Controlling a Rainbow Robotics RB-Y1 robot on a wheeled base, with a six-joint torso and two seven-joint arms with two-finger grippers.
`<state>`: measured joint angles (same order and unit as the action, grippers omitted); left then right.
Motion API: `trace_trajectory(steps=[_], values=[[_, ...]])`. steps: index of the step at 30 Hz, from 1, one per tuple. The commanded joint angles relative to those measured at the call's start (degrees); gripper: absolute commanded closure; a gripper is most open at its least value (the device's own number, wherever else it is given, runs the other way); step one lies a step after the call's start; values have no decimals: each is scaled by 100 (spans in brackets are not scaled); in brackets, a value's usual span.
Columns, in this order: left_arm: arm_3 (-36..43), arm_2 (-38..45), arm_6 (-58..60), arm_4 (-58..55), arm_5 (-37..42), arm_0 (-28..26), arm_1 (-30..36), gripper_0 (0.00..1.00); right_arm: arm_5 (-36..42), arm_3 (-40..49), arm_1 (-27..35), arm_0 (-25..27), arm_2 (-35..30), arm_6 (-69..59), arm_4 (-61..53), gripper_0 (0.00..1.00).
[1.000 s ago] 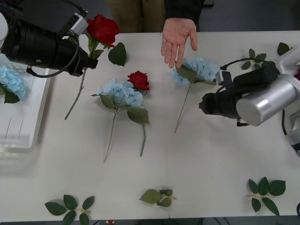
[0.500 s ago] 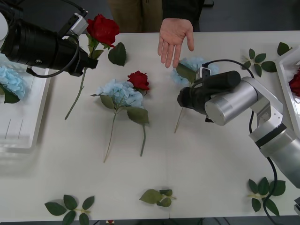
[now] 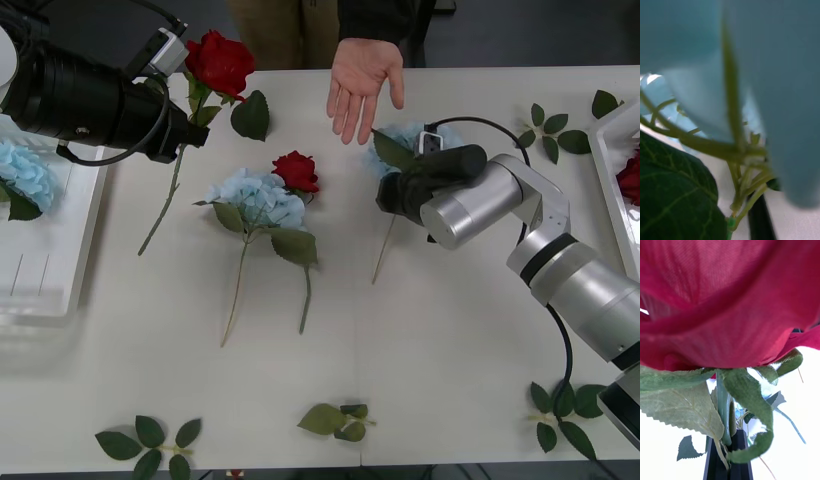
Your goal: Place the red flowers into the right box and the blue flowers into the left box. If a person shows an open palm, hand one flower to the person first, then continue sorting.
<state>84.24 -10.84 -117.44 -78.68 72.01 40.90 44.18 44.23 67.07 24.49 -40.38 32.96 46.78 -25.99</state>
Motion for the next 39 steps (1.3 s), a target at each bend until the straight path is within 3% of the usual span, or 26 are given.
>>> trace_trajectory(steps=[1,6,10,17,24,28,33,39], values=[[110,56,-508,-51,-73,23,-24,100,-55,140,-111,-242,-9,-108,-82,100],[101,56,-508,-51,-73,15,-15,100,253,509,47,-172,-36,-82,-91,100],[101,56,-516,-51,-73,15,-15,100,842,1616,513,171,-168,-55,-135,100],[84,56,-508,-51,-73,15,-24,100,1738,4341,1304,1454,-1082,173,-627,100],[84,56,-508,-51,-73,15,-24,100,2283,6485,1418,2430,-1925,358,-715,100],[84,56,-516,-51,-73,15,-24,100,2371,7171,1120,2307,-1987,437,-108,100],[84,56,-516,-51,-73,6,-24,100,1958,7224,583,1894,-1952,595,551,100],[84,56,-534,-51,-73,15,-15,100,1316,6767,205,1402,-1143,832,2476,100]])
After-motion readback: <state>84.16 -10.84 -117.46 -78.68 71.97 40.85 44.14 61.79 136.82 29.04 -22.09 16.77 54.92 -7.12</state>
